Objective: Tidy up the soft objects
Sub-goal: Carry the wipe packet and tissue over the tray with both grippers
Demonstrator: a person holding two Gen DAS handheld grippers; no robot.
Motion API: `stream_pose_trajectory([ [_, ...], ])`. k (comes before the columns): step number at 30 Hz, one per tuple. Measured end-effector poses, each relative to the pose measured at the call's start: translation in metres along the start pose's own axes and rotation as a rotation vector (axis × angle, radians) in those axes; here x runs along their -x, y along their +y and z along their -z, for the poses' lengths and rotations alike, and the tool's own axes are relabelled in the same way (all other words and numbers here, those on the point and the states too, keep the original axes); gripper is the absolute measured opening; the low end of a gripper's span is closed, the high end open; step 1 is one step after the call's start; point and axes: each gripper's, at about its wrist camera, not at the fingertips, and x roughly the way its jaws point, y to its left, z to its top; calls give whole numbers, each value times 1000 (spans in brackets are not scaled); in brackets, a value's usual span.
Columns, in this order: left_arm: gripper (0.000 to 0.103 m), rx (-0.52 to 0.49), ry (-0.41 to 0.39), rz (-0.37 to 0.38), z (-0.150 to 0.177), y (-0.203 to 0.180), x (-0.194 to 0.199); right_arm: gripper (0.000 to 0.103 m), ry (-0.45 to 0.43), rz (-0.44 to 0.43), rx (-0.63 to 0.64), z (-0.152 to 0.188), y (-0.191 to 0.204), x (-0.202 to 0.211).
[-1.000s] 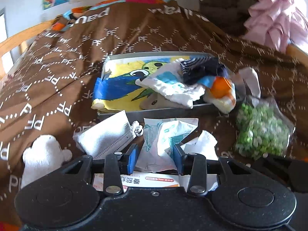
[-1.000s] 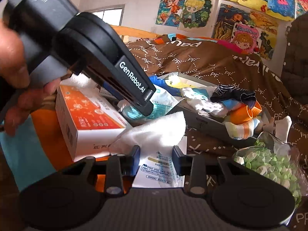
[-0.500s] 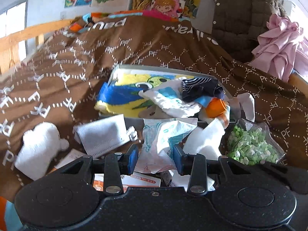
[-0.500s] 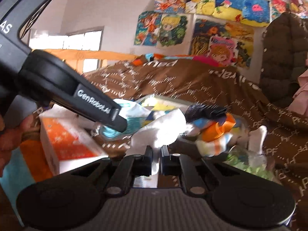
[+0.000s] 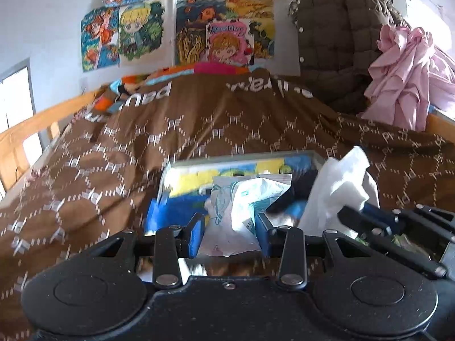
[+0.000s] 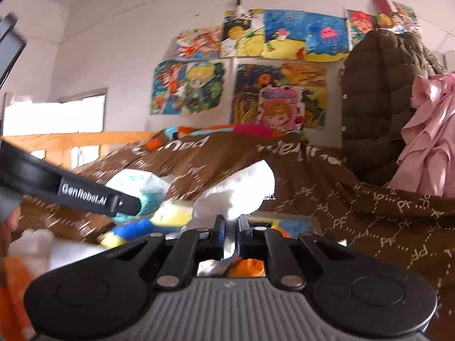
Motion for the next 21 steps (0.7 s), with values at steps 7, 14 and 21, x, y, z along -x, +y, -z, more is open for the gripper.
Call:
stream_pose_trajectory([
  [7,41,-26,-57,-21,-25,-3,-54,9,-16,9,-122,-22,-25,-50],
  [14,41,36,-22,-24,-36,2,-120,10,90,-27,-281,-12,-60,-90],
  [21,41,103,65,-44,-30,10,-153,14,168,-58,-409,2,-83,-111],
])
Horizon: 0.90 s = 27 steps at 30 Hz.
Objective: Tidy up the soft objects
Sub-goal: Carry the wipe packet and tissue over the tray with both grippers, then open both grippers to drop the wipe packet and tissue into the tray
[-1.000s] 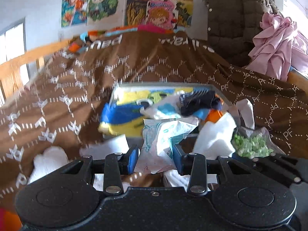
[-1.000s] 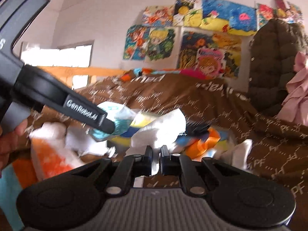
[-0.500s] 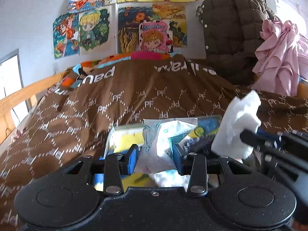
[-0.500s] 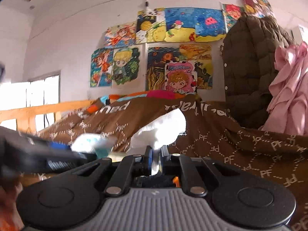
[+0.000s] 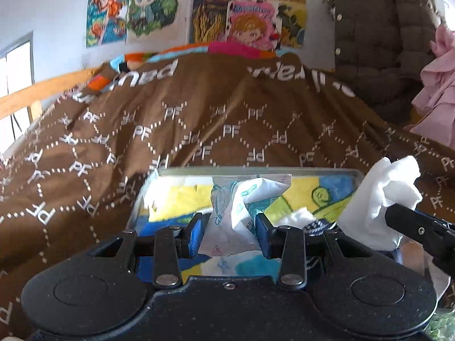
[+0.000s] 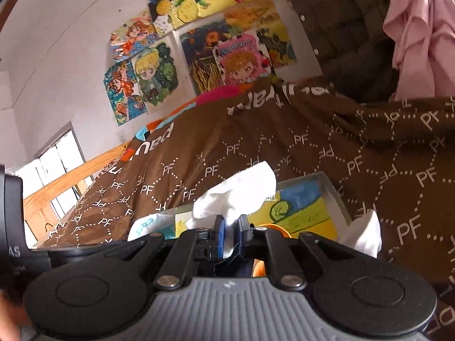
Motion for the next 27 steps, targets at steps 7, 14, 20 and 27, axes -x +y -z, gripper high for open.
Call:
stream_pose_trajectory([
  [7,42,-2,38,-4,5,-5,-5,28,8,12,-8,-1,-4,-2],
  [14,46,-10,34,7,5,-8,-2,35,25,27,-23,0,-4,-2],
  [20,51,17,32,8,8,-6,0,52,28,25,-32,-1,-5,0],
  [27,71,15,4,13,5,-6,9,66,29,18,-32,-7,-4,5],
])
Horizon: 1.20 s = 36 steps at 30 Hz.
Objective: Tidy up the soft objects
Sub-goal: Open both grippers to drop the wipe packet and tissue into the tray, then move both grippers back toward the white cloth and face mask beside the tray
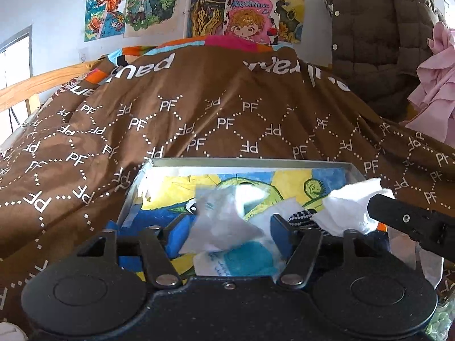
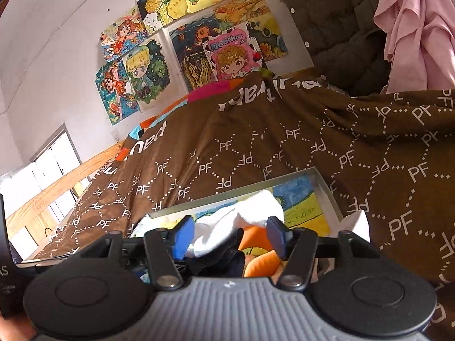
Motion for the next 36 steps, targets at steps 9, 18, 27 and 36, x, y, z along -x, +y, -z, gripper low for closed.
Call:
stream_pose_trajectory([
  [9,87,49,-40,-8,-3,9,25,84,-9,-11,4,-13,5,24],
  [18,96,92,-67,-12,-9,21,74,98,-52,-11,64,-26,30,74],
  [27,102,98,-101,-16,-6,34,145,103,-53,-32,117,-17,57,124],
  [36,102,21,-132,-26,14,46,210,103,-56,-60,164,5,90,164],
])
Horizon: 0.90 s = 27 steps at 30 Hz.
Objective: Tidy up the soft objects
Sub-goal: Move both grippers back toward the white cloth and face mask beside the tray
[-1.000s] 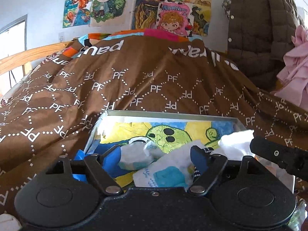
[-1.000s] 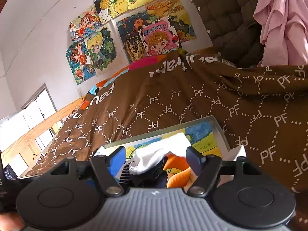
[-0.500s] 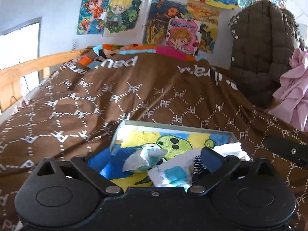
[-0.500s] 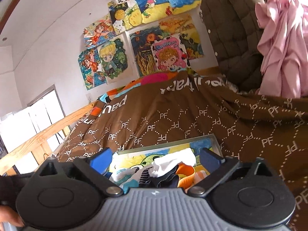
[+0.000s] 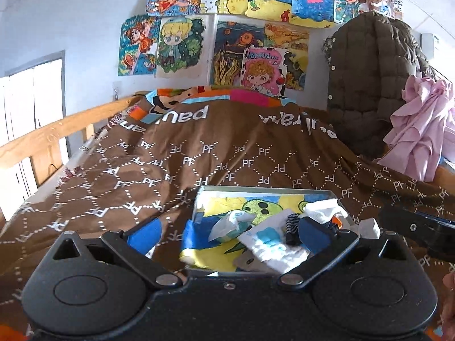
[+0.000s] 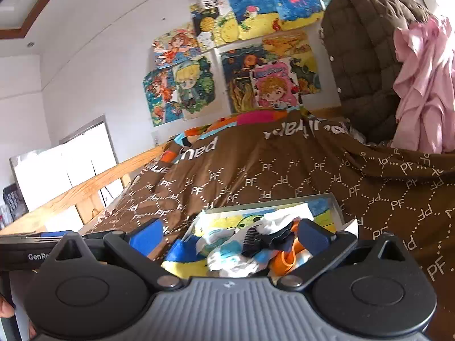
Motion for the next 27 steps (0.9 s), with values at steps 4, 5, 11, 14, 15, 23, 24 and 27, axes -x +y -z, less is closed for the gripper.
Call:
stream_pose_trajectory([
  [4,102,-26,3,-21,10,11,20,103,-6,-10,43,7,20,14],
  [5,102,-26,6,-20,13,15,24,103,-7,-13,56,10,26,17],
  [11,102,7,23,-4,25,37,44,103,-13,-19,136,28,62,30],
  [14,102,-6,4,-20,31,47,53,103,-17,-31,165,41,76,31],
  [15,102,-18,-2,-38,32,49,56,103,-13,-34,173,45,80,30],
  [23,102,-25,1,-117,55,87,65,103,45,-87,288,81,112,16],
  [24,102,-13,10,-129,57,94,64,103,53,-91,302,86,116,13],
  [27,102,24,26,-157,68,113,64,103,82,-108,341,101,126,5],
])
